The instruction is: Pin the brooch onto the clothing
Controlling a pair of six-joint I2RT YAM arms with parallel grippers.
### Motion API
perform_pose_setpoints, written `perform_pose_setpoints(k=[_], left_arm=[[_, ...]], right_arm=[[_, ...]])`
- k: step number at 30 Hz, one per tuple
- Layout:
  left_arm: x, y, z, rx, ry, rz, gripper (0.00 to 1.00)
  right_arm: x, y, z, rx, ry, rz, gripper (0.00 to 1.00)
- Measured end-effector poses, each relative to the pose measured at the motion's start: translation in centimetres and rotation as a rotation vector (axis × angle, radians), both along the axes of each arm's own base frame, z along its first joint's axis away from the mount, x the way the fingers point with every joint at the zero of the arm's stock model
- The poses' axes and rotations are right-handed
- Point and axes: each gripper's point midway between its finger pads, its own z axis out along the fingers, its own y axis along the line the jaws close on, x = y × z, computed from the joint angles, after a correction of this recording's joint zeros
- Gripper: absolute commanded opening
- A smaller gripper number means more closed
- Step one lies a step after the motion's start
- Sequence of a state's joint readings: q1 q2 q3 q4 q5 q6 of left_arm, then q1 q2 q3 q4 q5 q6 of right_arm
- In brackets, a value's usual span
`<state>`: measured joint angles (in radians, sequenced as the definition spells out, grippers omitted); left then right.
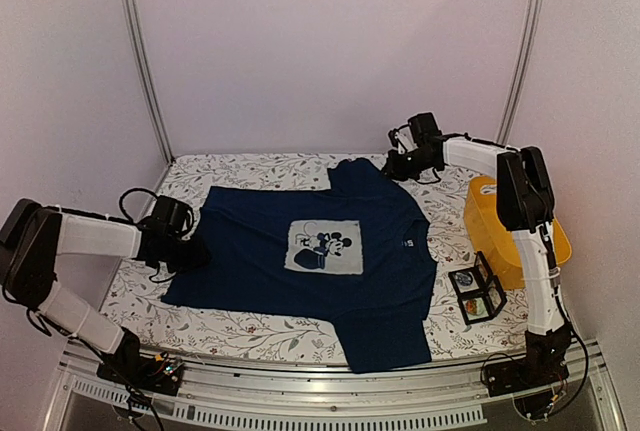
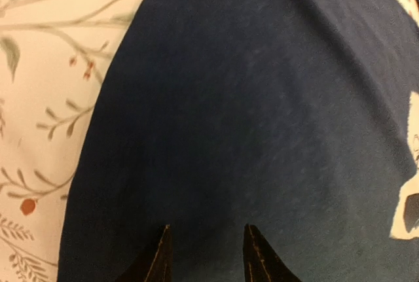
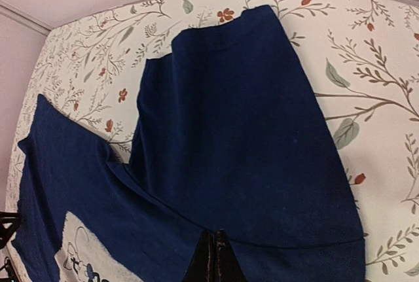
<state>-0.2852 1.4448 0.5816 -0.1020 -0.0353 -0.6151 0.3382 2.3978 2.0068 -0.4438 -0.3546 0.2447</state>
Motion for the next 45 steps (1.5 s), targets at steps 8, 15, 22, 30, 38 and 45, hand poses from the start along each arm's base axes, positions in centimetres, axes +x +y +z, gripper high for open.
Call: perform_pose_setpoints(k=[8, 15, 22, 30, 38, 45], left_arm=[[-2.5, 0.6, -1.1, -0.092, 0.007, 0.116, 0.36], [-5.6, 1.4, -0.9, -0.142, 0.016, 0.197, 0.37], [-7.6, 2.4, -0.9, -0.126, 0.037, 0.233, 0.37], [-4.3, 2.0, 2.2, -0.038, -0.014, 0.148, 0.38], [9.4, -1.7, 9.5, 0.003, -0.217, -0.017, 0.35], [18.7, -1.6, 3.3, 0.016, -0.125, -0.04, 0.34]], right_arm=[[2.2, 2.2, -3.3, 0.243, 0.125, -0.127, 0.0], [3.4, 0.6, -6.3, 0.348, 0.257, -0.303, 0.0], [6.2, -0.7, -6.1, 0.405, 0.251, -0.41, 0.0], [7.6, -0.6, -3.8, 0.429, 0.182, -0.362, 0.0], [0.2, 0.2, 6.7, 0.23, 0.049, -0.177, 0.0], [-15.2, 5.8, 11.6, 0.074, -0.019, 0.103, 0.0]])
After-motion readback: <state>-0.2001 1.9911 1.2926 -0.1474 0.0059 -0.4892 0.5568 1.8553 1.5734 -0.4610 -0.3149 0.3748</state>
